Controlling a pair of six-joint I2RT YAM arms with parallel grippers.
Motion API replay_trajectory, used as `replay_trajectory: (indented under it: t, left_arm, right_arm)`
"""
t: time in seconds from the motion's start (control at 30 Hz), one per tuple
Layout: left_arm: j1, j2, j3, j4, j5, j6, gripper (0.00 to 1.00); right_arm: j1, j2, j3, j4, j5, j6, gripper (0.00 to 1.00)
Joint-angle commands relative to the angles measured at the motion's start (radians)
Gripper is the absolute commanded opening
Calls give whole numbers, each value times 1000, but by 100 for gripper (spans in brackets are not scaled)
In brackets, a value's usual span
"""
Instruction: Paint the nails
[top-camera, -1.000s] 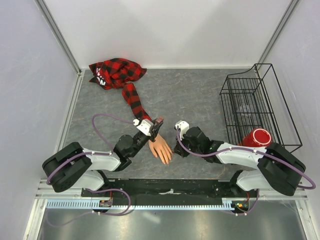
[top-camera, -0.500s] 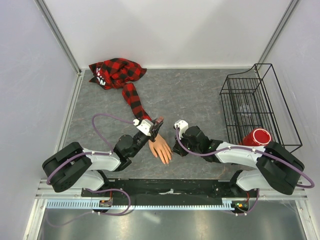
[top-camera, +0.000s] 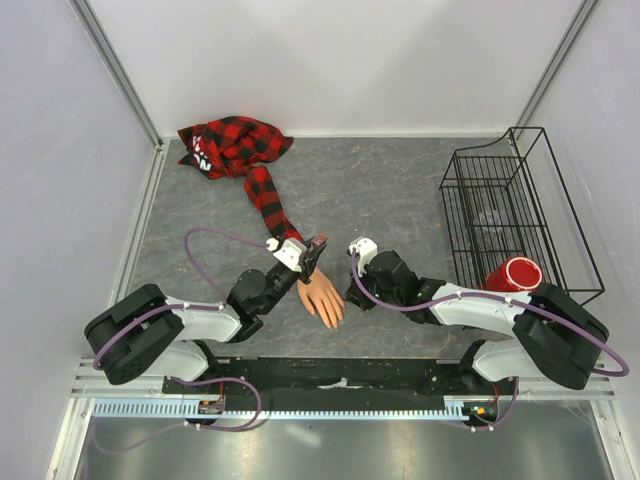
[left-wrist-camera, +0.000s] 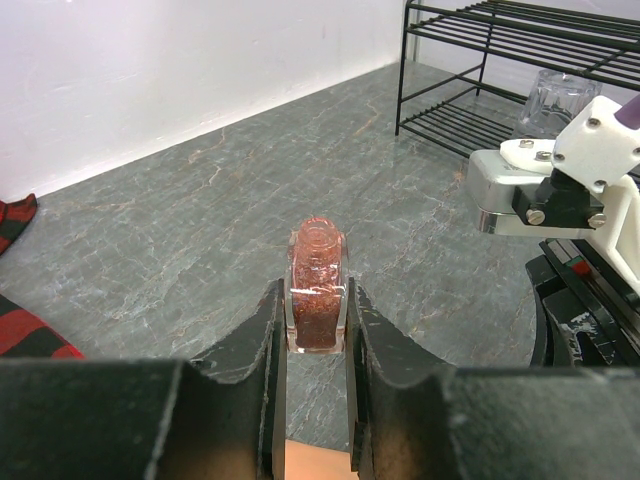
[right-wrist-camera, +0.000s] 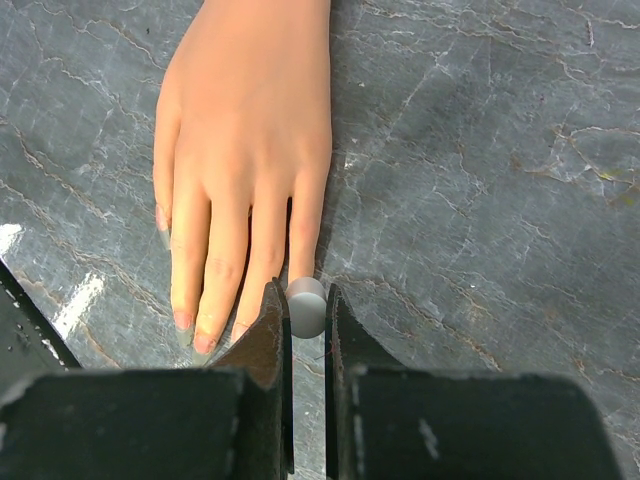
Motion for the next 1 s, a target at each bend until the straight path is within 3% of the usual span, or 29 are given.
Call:
replay_trajectory:
  t: [0.0,0.97]
  left_arm:
    - [-6,4,30,66,-17,42,2]
    - [-6,10,36,68,-14,38,2]
  right_arm:
    - [4,-4,32,7,5,-11,0]
    - [4,-52,-25,-3,-45,6,0]
